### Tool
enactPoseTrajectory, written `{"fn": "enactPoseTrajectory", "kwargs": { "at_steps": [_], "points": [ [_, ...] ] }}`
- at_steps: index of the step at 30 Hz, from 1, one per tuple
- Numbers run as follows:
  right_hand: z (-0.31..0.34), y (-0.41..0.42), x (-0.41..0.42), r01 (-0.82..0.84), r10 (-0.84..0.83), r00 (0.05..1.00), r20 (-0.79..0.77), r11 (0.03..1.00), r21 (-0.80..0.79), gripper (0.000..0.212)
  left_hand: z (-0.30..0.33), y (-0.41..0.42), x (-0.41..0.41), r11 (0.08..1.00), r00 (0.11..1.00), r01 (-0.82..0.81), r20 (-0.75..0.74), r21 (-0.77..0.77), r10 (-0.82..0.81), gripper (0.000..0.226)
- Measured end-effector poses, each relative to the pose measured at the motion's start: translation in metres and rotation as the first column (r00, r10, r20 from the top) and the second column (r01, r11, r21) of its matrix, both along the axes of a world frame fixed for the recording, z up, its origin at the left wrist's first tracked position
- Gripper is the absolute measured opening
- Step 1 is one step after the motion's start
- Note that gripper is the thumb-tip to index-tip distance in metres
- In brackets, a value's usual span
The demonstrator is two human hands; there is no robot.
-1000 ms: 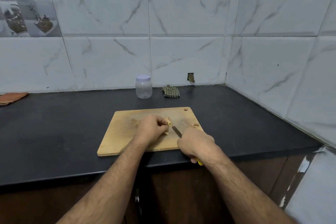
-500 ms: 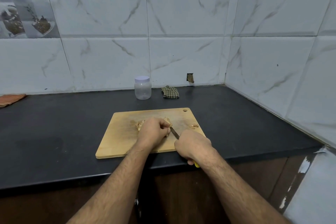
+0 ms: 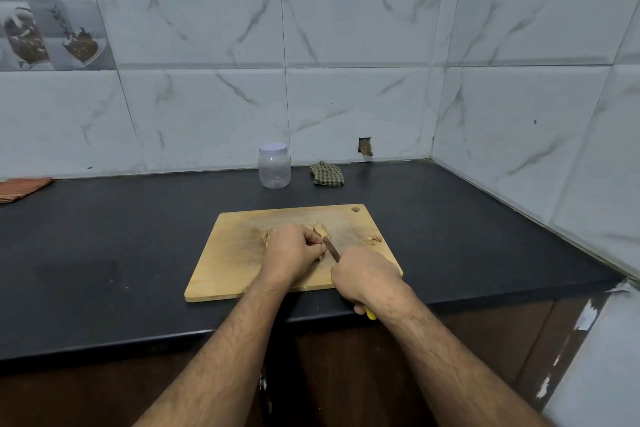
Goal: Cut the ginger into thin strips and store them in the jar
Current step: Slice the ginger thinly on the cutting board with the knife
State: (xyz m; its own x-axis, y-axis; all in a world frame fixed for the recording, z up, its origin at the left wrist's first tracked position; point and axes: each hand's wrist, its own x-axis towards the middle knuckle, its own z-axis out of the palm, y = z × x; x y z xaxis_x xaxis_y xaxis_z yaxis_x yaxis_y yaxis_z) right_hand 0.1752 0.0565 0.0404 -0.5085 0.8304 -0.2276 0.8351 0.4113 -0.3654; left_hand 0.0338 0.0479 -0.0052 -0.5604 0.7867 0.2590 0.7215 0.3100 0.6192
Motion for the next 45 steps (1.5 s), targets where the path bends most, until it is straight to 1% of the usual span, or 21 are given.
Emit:
{"fn": "enactPoseTrajectory", "kwargs": {
  "at_steps": [8, 13, 21, 25, 29, 32, 37, 45],
  "points": [
    [0.000, -0.002, 0.000, 0.003, -0.003, 1.000, -0.013, 1.000, 0.013, 0.017, 0.001, 0.000, 0.001, 1.000, 1.000, -0.010, -0.018, -0.010, 0.010, 0.009],
    [0.000, -0.003, 0.000, 0.008, -0.008, 1.000, -0.007, 1.000, 0.014, 0.020, 0.000, 0.001, 0.001, 1.000, 1.000, -0.011, -0.011, -0.013, 0.011, 0.009],
    [-0.003, -0.001, -0.003, -0.008, 0.007, 1.000, 0.014, 0.998, 0.056, 0.016, 0.000, 0.002, 0.000, 1.000, 1.000, -0.002, -0.007, -0.019, 0.002, 0.010],
    [-0.004, 0.001, -0.005, -0.013, 0.012, 1.000, 0.016, 0.998, 0.060, 0.020, 0.000, 0.002, -0.001, 1.000, 1.000, 0.000, -0.005, -0.021, 0.000, 0.011],
    [-0.005, 0.003, -0.008, -0.008, 0.007, 1.000, 0.017, 0.998, 0.065, 0.013, -0.001, 0.003, -0.002, 1.000, 1.000, -0.004, 0.000, -0.024, 0.004, 0.011],
    [-0.004, 0.004, -0.009, -0.015, 0.013, 0.999, 0.032, 0.998, 0.069, 0.012, -0.001, 0.003, -0.002, 1.000, 1.000, -0.005, -0.001, -0.028, 0.005, 0.013],
    [-0.004, 0.006, -0.013, -0.005, 0.003, 0.999, 0.038, 0.998, 0.056, 0.015, -0.002, 0.005, -0.003, 1.000, 1.000, 0.005, 0.014, -0.024, -0.005, 0.011],
    [-0.002, 0.007, -0.016, 0.015, -0.015, 1.000, 0.023, 1.000, 0.009, 0.010, -0.003, 0.004, -0.003, 1.000, 1.000, -0.003, 0.007, -0.017, 0.003, 0.011]
  ]
}}
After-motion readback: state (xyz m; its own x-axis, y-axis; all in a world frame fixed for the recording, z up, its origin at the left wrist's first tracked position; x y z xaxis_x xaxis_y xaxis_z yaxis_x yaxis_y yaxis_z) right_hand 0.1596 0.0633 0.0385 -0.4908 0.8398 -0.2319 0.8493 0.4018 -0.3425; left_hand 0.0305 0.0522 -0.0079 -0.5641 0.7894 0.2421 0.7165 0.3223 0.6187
